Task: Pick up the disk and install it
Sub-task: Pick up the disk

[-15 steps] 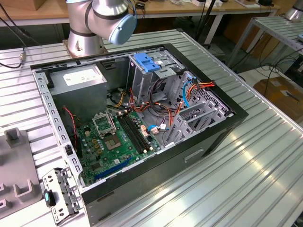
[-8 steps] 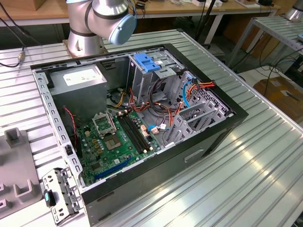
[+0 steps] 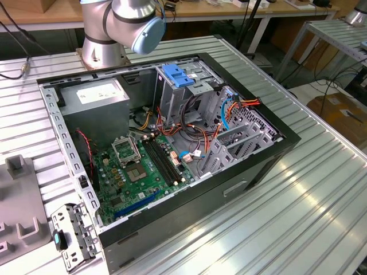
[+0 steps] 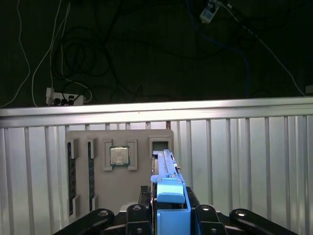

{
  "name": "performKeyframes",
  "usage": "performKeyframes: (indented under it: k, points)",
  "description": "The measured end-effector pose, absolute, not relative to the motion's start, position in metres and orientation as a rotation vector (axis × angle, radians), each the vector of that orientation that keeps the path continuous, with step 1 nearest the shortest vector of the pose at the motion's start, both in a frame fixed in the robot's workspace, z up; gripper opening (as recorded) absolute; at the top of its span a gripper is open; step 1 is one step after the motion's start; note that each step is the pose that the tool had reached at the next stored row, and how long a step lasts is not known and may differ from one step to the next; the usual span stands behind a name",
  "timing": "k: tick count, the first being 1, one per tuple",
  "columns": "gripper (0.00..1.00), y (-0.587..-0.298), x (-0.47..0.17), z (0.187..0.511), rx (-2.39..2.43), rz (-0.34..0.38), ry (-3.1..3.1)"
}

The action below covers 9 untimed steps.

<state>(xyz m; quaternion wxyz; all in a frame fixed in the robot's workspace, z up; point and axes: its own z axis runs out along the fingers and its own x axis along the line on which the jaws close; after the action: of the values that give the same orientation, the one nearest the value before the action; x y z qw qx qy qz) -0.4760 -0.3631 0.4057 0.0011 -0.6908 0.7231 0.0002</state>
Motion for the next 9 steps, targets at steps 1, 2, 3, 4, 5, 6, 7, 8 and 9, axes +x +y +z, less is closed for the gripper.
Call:
performKeyframes:
  k: [1, 2, 3, 4, 5, 6, 7, 8, 9]
  points:
    - [0.37, -0.363, -0.476, 0.407, -2.169, 0.001, 2.270]
    - [0.37, -0.363, -0.476, 0.408, -2.169, 0.001, 2.270]
    - [0.37, -0.363, -0.476, 0.410, -2.169, 0.001, 2.270]
    - [0.37, -0.363, -0.476, 0.411, -2.169, 0.001, 2.270]
    - [0.37, -0.363, -0.476, 0.412, -2.169, 0.001, 2.270]
    - [0.37, -0.363, -0.476, 0.413, -2.169, 0.001, 2.270]
    - [0.37, -0.363, -0.476, 0.414, -2.169, 0.002, 2.270]
    - [0.37, -0.363, -0.476, 0.416, -2.169, 0.002, 2.270]
    - [0.37, -0.363, -0.476, 0.419, -2.169, 0.002, 2.270]
